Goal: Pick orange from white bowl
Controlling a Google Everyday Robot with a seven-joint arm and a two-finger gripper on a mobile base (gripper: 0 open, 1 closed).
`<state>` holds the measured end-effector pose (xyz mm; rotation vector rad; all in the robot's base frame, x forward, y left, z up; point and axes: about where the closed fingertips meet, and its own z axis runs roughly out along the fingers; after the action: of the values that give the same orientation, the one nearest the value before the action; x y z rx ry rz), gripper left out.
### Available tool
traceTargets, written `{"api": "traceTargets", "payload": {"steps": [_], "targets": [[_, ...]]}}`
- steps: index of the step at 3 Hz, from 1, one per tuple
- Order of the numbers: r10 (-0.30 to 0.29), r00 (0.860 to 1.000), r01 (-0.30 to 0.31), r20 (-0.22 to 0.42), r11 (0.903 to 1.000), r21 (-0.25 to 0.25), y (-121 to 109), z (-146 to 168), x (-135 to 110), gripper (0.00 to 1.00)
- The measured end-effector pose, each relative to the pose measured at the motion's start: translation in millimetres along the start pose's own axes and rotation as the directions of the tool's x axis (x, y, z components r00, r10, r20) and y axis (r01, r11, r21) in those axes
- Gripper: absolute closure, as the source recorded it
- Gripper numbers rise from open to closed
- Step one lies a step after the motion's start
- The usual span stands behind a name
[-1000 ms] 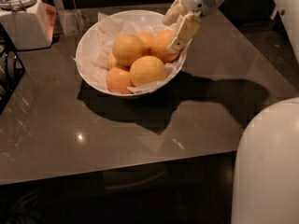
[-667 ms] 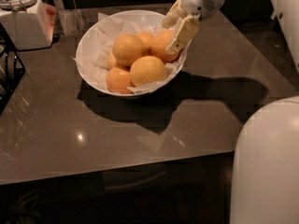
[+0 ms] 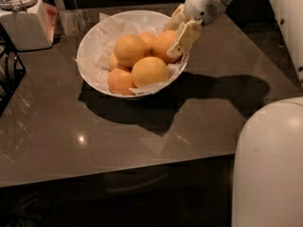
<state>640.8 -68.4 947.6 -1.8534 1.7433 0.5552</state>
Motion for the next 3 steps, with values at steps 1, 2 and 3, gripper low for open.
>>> {"api": "traceTargets", "payload": {"steps": [1,2,3], "targets": [[0.011,1.000,-0.011,0.014,0.9999,-0.006,-0.8,3.0,4.3,0.36],[0.019,1.000,-0.019,0.024,0.9998,-0.012,-2.1,5.9,8.1,0.37],[0.028,0.999,-0.028,0.032,0.9994,-0.021,-4.5,9.5,12.2,0.39]]}}
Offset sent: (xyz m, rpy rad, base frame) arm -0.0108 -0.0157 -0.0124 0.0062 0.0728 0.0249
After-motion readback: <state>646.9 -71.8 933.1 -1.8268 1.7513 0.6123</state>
